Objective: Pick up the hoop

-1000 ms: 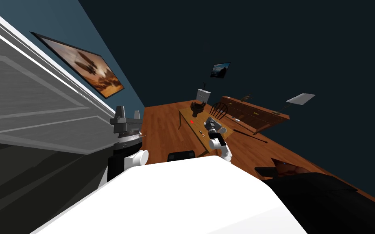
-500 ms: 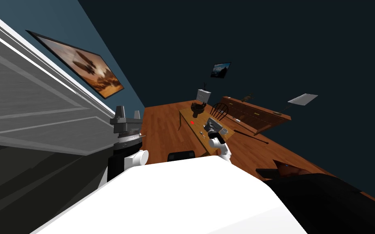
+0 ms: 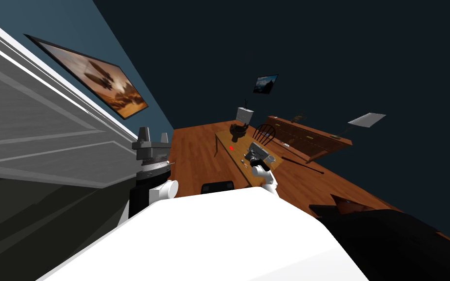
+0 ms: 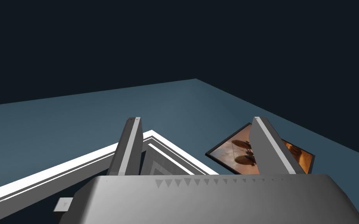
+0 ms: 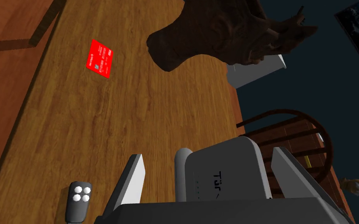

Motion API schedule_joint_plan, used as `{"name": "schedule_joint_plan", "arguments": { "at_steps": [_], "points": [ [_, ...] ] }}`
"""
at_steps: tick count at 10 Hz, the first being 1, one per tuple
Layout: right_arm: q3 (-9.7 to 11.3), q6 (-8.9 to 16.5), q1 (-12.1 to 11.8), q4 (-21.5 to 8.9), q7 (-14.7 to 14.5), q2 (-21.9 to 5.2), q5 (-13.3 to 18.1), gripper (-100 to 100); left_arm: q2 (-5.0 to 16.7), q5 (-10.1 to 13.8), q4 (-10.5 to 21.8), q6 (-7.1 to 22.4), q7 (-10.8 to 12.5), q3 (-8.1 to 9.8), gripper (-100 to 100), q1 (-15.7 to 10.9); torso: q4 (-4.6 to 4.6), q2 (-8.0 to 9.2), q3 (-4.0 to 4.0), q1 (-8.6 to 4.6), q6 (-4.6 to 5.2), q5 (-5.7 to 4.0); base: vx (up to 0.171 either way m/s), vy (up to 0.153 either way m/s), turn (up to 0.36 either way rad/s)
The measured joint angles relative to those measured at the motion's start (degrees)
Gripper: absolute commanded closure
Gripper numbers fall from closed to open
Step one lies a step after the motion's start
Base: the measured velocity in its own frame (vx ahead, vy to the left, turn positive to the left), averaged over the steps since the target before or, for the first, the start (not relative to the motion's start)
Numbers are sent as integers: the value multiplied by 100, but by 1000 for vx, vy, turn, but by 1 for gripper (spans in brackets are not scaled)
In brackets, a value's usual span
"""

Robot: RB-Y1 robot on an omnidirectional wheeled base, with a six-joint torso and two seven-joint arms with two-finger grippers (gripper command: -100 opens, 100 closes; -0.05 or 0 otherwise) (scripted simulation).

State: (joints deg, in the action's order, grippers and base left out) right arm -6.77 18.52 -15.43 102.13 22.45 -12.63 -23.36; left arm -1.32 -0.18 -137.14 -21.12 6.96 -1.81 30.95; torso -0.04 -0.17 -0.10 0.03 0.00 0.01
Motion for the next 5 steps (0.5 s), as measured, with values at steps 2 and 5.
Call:
{"name": "schedule_joint_plan", "arguments": {
  "at_steps": [2,5],
  "points": [
    [-33,224,89,-309,179,-51,-126,-100,0,0,0,0,0,0,0,0,0,2,1,-2,1,0,40,2,3],
    [-166,722,253,-622,501,-149,-313,-100,0,0,0,0,0,0,0,0,1,1,1,-2,0,0,38,7,3]
  ]
}}
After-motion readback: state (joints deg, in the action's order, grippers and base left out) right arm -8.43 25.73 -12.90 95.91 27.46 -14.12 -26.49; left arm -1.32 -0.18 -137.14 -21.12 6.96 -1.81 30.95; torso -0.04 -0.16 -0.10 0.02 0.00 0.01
